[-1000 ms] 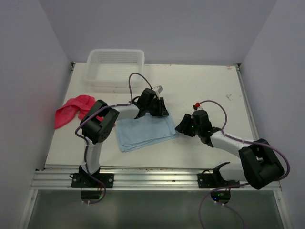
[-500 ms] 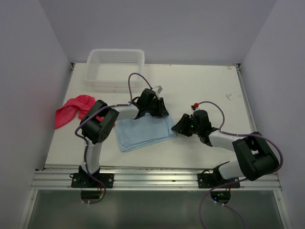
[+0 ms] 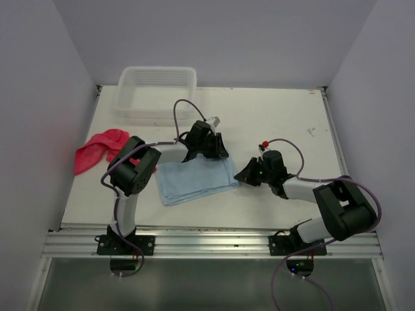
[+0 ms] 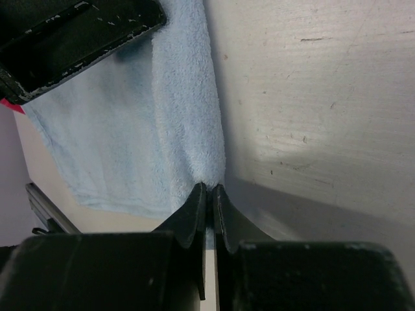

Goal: Roll the towels
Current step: Roll the towel

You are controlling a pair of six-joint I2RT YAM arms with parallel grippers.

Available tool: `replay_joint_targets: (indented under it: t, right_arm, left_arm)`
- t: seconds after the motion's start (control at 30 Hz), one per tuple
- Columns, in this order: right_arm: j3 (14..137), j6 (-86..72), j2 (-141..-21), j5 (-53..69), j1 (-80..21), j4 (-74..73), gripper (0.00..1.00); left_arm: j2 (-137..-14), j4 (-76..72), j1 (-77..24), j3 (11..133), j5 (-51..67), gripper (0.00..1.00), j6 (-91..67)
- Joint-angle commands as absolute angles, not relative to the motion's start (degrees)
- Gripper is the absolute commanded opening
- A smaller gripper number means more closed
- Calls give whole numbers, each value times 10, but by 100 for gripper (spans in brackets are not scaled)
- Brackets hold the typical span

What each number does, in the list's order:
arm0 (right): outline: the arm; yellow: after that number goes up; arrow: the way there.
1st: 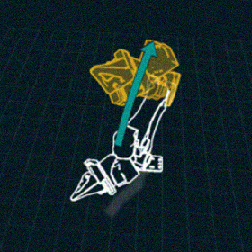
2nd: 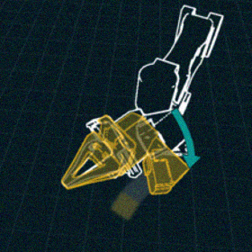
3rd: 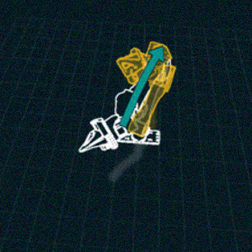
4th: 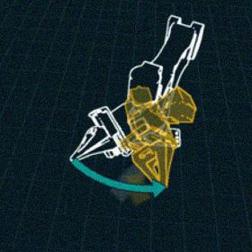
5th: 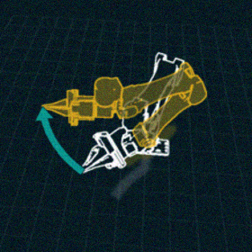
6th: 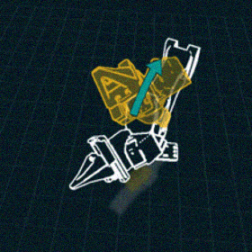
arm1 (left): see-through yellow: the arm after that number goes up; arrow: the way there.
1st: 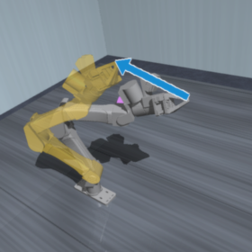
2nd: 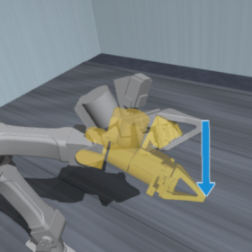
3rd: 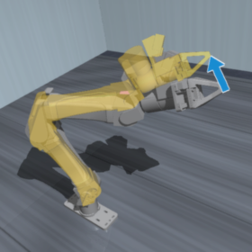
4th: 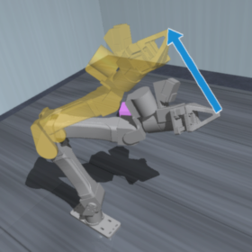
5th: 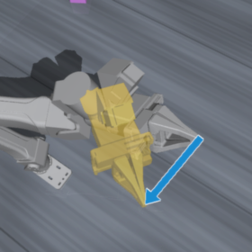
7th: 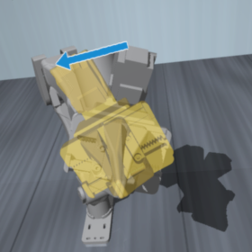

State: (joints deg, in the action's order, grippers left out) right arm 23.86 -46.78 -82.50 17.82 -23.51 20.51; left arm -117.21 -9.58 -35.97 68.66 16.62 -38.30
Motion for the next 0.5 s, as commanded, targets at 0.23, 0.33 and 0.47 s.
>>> replay_joint_targets:
  t: [0.23, 0.33, 0.47]
  right_arm:
    - [257, -349, -776, 107, -266, 123, 0]
    - [268, -304, -751, 34, -307, 92, 0]
    - [279, -273, -736, -50, -351, 65, 0]
  left_arm:
    - [-1150, -33, -338, 710, 129, 36, -360]
    - [-1147, -27, -337, 726, 132, 36, -360]
    - [-1143, -25, -337, 741, 141, 37, -364]
